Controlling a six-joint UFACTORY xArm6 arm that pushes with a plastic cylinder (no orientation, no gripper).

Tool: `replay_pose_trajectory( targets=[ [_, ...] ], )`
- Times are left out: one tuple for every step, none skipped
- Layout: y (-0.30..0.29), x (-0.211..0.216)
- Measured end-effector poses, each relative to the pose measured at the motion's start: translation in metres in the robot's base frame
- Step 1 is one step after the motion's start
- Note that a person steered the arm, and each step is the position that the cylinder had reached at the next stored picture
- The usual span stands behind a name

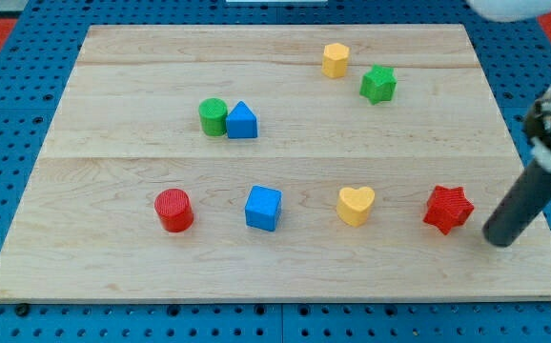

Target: Push the red star and yellow heart towards left side

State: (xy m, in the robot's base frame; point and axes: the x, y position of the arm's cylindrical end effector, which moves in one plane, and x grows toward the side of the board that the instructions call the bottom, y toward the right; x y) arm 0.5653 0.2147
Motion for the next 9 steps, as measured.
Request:
replay_pose_trajectory(
  targets=[
    [-0.027, 0.005],
    [0.014, -0.019],
    [0.026, -0.039],
    [-0.042, -0.013],
    [-0.08, -0.021],
    [-0.074, -0.025],
    [-0.081, -0.045],
    [-0.122, -0.042],
    [-0.182, -0.028]
  ],
)
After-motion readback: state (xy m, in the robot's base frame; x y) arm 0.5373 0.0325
